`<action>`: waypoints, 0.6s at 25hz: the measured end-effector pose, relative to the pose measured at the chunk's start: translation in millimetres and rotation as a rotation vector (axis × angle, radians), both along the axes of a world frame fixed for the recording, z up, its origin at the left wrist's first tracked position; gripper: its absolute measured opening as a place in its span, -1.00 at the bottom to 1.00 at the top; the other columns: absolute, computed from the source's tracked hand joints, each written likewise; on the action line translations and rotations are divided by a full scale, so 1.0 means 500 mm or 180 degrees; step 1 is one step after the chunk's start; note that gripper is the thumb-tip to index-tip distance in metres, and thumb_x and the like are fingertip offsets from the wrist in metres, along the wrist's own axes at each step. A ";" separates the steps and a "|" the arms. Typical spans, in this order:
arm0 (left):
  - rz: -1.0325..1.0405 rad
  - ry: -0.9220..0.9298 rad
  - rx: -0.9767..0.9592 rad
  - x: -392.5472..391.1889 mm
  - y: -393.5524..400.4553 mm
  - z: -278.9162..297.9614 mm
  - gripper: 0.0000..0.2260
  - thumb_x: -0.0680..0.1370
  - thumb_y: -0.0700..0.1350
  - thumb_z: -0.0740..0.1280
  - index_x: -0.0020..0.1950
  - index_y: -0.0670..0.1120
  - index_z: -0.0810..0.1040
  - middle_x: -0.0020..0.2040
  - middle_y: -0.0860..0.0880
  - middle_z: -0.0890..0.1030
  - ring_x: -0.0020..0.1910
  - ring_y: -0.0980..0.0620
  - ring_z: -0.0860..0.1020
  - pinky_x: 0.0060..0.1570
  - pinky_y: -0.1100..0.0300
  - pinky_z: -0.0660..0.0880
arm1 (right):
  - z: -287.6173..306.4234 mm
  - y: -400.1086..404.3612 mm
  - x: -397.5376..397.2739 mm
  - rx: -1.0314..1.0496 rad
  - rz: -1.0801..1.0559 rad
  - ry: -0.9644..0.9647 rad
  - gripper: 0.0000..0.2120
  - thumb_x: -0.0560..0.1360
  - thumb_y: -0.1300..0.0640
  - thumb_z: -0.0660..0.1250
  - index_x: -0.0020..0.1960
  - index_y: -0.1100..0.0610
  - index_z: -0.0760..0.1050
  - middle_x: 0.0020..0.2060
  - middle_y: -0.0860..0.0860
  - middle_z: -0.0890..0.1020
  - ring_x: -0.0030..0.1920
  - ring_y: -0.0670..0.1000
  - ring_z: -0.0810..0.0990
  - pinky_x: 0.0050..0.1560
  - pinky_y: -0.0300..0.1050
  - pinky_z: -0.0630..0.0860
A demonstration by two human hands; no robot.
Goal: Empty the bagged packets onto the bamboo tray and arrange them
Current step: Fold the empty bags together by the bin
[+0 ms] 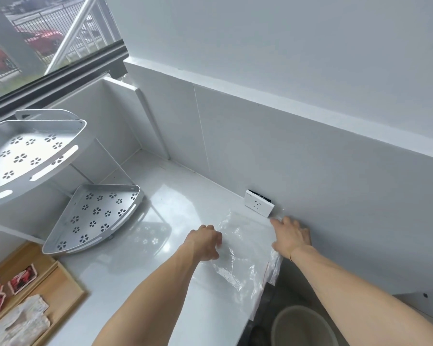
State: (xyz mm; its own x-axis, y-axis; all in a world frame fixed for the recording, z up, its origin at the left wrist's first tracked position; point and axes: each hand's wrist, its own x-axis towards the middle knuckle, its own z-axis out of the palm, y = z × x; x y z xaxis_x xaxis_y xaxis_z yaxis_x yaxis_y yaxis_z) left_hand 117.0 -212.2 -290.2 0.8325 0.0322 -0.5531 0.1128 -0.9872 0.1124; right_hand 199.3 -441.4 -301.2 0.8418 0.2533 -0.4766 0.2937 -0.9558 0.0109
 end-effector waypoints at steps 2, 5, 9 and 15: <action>0.0005 -0.0033 0.0000 0.002 0.000 -0.001 -0.71 0.46 -0.07 0.39 0.18 0.01 0.55 0.22 -0.04 0.48 0.26 -0.05 0.41 0.06 0.12 0.35 | -0.002 0.000 0.007 0.0056 0.0022 -0.0131 -0.55 0.48 0.15 0.27 0.36 -0.01 0.34 0.25 0.03 0.48 0.29 0.11 0.42 0.17 0.02 0.42; 0.0000 -0.0059 0.0021 0.001 -0.004 -0.001 -0.75 0.46 -0.07 0.39 0.12 -0.02 0.56 0.19 -0.04 0.49 0.23 -0.06 0.43 0.00 0.13 0.32 | -0.003 -0.002 0.013 0.0128 -0.0033 -0.0103 -0.65 0.49 0.25 0.20 0.23 0.04 0.48 0.20 0.04 0.53 0.24 0.11 0.50 0.15 -0.04 0.46; -0.0016 -0.0102 0.0031 -0.006 -0.012 0.006 -0.77 0.46 -0.07 0.38 0.11 -0.03 0.56 0.17 -0.05 0.51 0.21 -0.07 0.44 -0.01 0.13 0.33 | 0.009 -0.009 0.004 0.0294 -0.0132 -0.0008 -0.68 0.49 0.25 0.16 0.16 0.06 0.55 0.18 0.04 0.56 0.19 0.11 0.55 0.12 -0.05 0.52; -0.0067 -0.0144 -0.0057 -0.019 -0.032 0.021 -0.76 0.51 0.01 0.33 0.11 -0.06 0.55 0.17 -0.06 0.54 0.22 -0.08 0.45 0.02 0.09 0.38 | 0.055 -0.046 -0.033 0.0535 -0.0266 0.0147 -0.68 0.46 0.24 0.13 0.09 0.02 0.56 0.13 0.04 0.61 0.12 0.11 0.60 0.09 -0.08 0.54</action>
State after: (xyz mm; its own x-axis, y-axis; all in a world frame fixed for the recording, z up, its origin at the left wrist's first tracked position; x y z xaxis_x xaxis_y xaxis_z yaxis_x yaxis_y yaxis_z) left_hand 107.4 -227.9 -279.6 0.8570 0.0049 -0.5152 0.0866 -0.9871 0.1346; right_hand 182.6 -464.5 -273.9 0.8415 0.2627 -0.4720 0.2098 -0.9641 -0.1625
